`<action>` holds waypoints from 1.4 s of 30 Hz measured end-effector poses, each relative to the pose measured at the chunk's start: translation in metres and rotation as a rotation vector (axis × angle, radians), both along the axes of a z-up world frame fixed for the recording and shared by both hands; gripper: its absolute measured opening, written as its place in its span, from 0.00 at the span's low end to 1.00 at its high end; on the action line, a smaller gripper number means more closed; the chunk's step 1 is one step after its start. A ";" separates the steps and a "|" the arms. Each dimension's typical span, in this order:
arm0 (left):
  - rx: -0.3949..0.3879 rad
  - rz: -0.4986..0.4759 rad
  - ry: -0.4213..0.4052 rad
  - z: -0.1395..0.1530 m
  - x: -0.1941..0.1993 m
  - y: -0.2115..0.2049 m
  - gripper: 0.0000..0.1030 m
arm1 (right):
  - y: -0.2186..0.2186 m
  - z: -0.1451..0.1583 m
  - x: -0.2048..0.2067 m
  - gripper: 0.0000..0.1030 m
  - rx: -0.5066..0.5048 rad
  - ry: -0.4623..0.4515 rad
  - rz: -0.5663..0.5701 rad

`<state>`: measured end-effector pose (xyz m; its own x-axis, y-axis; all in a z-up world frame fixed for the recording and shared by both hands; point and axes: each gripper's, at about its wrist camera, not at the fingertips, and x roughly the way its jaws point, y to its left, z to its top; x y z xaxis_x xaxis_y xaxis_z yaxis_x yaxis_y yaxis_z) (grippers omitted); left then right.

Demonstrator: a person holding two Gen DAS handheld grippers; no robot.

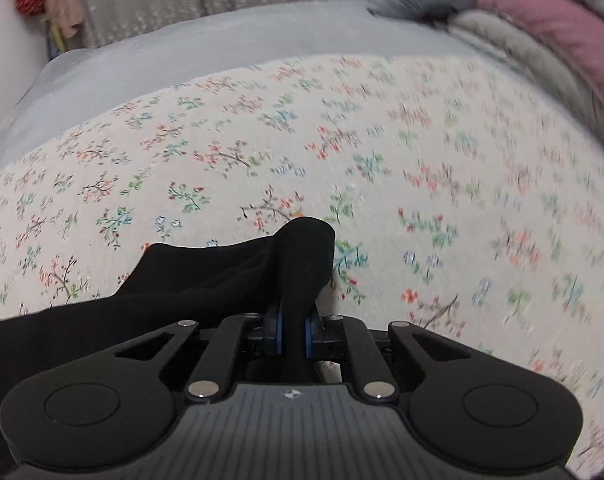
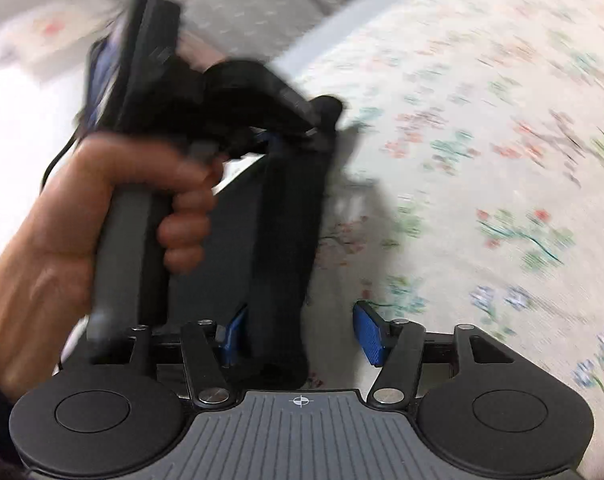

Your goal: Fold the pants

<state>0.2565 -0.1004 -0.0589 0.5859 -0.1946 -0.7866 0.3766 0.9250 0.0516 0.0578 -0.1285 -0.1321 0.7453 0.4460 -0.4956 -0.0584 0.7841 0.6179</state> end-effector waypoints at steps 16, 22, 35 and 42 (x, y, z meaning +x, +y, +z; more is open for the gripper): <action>-0.351 0.067 0.020 0.050 -0.045 -0.120 0.08 | -0.131 0.055 -0.096 0.11 0.033 -0.057 -0.263; -0.323 0.043 0.101 -0.006 -0.050 -0.171 0.08 | -0.181 0.009 -0.117 0.11 0.044 0.107 -0.358; -0.194 -0.044 0.127 -0.009 -0.036 -0.190 0.09 | -0.157 0.015 -0.122 0.11 -0.098 0.030 -0.300; -0.138 -0.055 0.095 -0.012 -0.040 -0.201 0.11 | -0.158 0.015 -0.127 0.11 -0.087 0.029 -0.298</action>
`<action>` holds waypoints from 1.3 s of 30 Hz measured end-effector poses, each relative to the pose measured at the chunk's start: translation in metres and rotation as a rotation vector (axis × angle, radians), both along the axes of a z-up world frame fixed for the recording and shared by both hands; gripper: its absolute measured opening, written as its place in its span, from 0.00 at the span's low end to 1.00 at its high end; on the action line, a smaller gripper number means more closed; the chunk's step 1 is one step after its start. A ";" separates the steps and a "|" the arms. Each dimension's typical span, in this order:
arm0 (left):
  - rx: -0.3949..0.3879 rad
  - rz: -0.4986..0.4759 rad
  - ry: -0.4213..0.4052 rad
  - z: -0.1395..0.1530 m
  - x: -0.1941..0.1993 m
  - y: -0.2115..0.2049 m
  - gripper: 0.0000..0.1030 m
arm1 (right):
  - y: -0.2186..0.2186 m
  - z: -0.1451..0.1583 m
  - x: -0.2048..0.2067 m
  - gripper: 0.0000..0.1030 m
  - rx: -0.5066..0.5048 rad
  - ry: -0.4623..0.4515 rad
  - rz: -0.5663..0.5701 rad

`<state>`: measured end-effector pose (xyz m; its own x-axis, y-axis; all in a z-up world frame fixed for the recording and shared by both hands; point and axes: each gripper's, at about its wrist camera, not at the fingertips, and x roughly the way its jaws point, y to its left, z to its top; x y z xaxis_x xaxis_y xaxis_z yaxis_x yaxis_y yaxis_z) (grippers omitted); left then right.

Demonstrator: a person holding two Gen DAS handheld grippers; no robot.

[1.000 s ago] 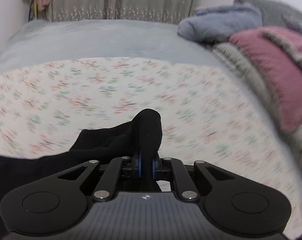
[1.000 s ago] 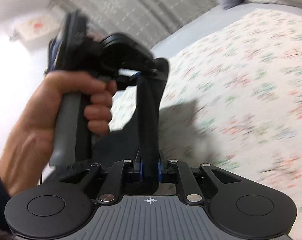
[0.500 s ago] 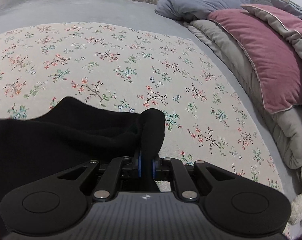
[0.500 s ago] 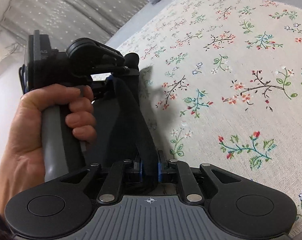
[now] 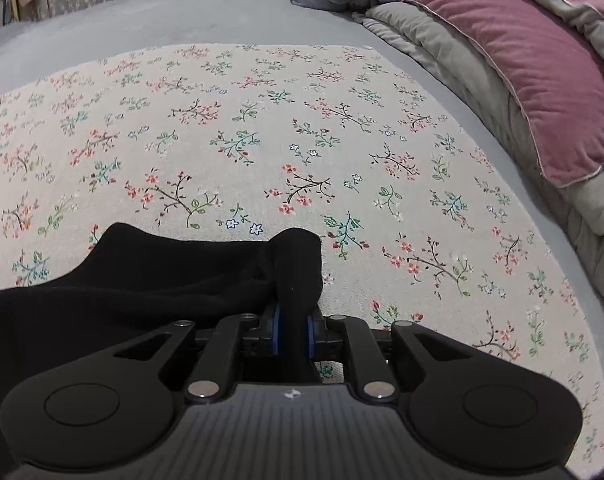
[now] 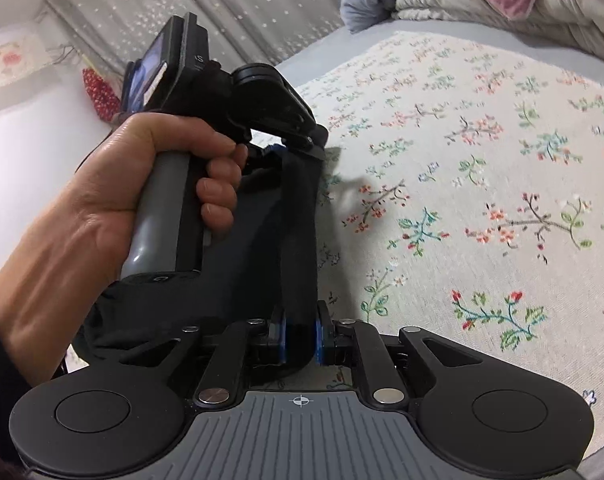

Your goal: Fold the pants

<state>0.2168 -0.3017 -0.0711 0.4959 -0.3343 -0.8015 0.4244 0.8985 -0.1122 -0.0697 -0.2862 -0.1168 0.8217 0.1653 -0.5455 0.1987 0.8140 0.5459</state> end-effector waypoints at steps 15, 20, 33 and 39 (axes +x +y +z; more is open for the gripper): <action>-0.252 -0.022 -0.072 0.103 0.002 0.150 0.09 | 0.092 0.065 0.001 0.11 -0.283 -0.322 0.204; -0.285 0.065 -0.077 0.104 0.013 0.240 0.09 | 0.169 0.076 0.024 0.11 -0.399 -0.361 0.338; -0.458 0.207 -0.029 0.062 0.037 0.395 0.09 | 0.311 0.058 0.084 0.11 -0.490 -0.319 0.575; -0.486 0.267 0.058 0.027 0.056 0.423 0.17 | 0.335 0.043 0.099 0.12 -0.510 -0.273 0.622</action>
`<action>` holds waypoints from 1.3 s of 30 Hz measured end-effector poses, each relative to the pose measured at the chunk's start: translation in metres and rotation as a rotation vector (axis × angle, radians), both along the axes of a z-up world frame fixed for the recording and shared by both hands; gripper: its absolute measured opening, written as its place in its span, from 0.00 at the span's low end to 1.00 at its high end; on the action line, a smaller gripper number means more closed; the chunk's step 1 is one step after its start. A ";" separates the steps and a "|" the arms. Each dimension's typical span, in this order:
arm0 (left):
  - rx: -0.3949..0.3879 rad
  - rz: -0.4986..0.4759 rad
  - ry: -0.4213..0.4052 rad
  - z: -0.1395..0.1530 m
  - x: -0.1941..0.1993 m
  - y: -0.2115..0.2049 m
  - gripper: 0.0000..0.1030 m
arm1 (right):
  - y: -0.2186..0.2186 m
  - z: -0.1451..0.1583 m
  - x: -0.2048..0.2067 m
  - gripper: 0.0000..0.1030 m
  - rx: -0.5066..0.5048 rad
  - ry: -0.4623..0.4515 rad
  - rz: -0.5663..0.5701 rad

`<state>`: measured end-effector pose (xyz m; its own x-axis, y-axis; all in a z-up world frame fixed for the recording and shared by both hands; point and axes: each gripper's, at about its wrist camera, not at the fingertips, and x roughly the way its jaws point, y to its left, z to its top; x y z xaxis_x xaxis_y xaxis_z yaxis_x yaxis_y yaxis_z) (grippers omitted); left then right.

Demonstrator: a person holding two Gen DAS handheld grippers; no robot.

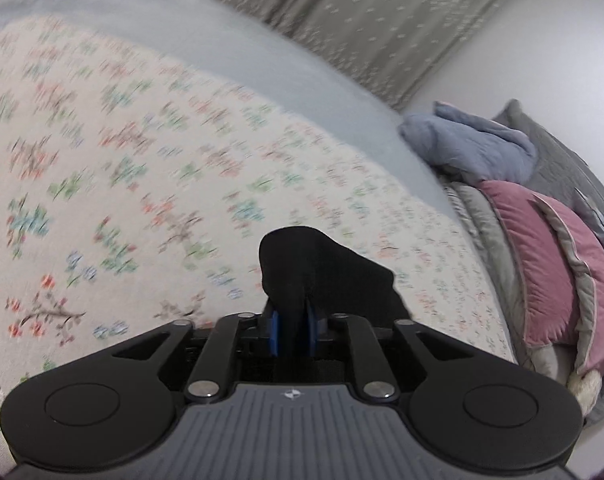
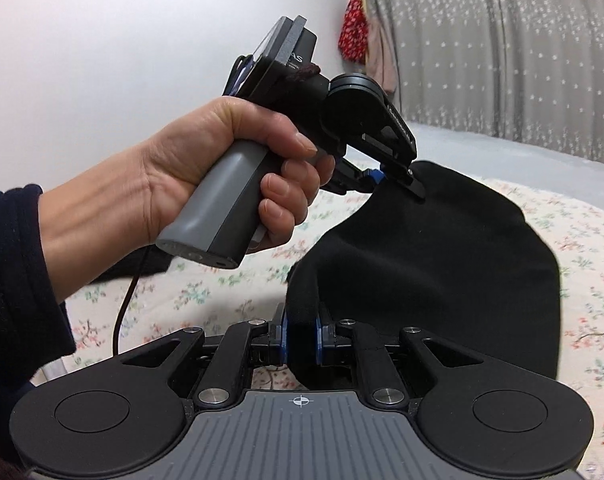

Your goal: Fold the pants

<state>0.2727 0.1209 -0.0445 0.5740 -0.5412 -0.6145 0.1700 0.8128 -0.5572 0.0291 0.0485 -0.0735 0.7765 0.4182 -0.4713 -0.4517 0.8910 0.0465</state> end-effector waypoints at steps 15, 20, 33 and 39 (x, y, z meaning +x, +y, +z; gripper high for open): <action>0.013 0.088 0.025 -0.025 -0.001 0.048 0.16 | 0.033 -0.017 0.017 0.12 -0.097 -0.034 0.031; 0.033 0.099 -0.001 -0.018 -0.009 0.054 0.17 | 0.041 -0.035 0.022 0.15 -0.144 -0.033 0.042; 0.070 -0.024 -0.200 0.029 -0.079 0.012 0.19 | -0.035 0.030 -0.010 0.73 0.033 0.136 0.144; 0.219 0.046 -0.093 0.007 -0.094 0.009 0.21 | -0.109 0.060 -0.013 0.76 0.121 0.203 0.092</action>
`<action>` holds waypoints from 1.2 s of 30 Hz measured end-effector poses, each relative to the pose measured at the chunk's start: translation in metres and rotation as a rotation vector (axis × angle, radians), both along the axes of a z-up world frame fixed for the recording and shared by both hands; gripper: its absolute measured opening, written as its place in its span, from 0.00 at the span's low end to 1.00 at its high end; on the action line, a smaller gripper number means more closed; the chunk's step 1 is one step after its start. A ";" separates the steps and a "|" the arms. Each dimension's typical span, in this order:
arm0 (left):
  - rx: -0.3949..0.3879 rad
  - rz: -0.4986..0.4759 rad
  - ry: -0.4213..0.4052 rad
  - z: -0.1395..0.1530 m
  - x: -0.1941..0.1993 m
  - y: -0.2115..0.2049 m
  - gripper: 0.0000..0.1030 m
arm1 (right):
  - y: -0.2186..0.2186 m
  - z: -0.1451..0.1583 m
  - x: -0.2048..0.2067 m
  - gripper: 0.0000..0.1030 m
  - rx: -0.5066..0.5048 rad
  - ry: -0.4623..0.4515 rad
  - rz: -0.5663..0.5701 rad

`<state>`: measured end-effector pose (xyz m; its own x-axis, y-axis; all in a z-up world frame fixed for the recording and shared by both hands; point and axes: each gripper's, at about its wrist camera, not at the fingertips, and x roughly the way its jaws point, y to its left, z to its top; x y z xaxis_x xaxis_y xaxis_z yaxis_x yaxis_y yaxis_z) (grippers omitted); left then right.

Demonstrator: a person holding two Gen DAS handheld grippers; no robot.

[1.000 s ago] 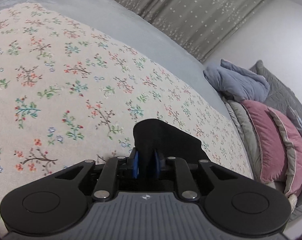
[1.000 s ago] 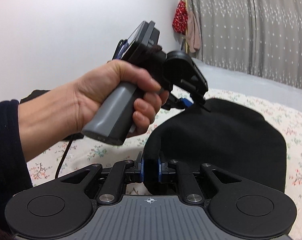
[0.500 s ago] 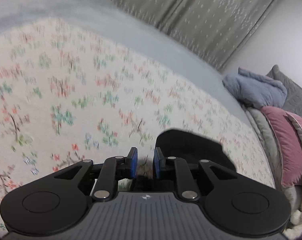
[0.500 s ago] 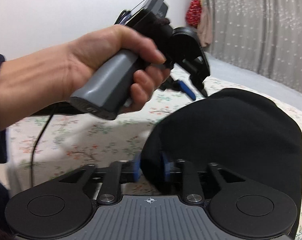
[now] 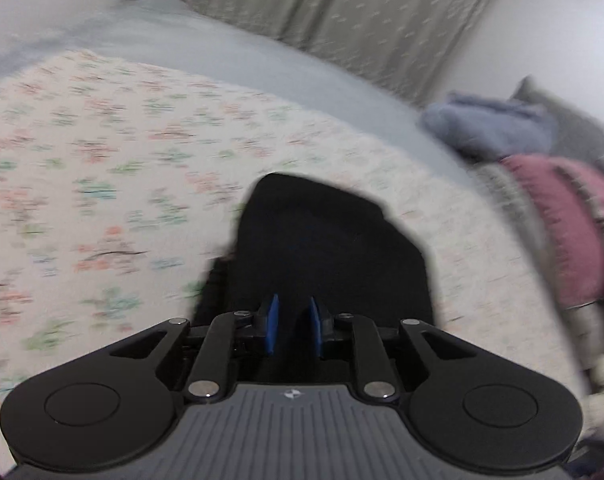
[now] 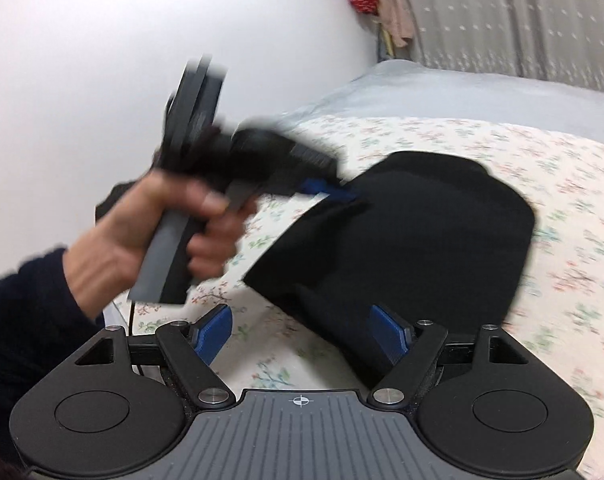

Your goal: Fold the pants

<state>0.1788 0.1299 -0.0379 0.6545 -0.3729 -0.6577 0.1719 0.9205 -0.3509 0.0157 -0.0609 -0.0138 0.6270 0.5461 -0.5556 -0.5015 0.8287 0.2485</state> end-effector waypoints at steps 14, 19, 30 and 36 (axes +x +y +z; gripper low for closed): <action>0.088 0.021 -0.051 -0.018 -0.009 -0.006 0.25 | 0.006 -0.083 0.056 0.53 -0.057 0.089 -0.152; 0.124 0.022 -0.085 -0.015 -0.014 -0.010 0.25 | 0.022 -0.091 0.042 0.54 -0.177 0.004 -0.148; 0.124 -0.059 -0.044 -0.007 -0.061 -0.014 0.20 | 0.010 -0.075 0.023 0.46 -0.136 0.049 -0.136; 0.225 -0.041 -0.034 -0.019 -0.065 -0.019 0.20 | 0.014 -0.074 0.010 0.46 -0.147 0.058 -0.102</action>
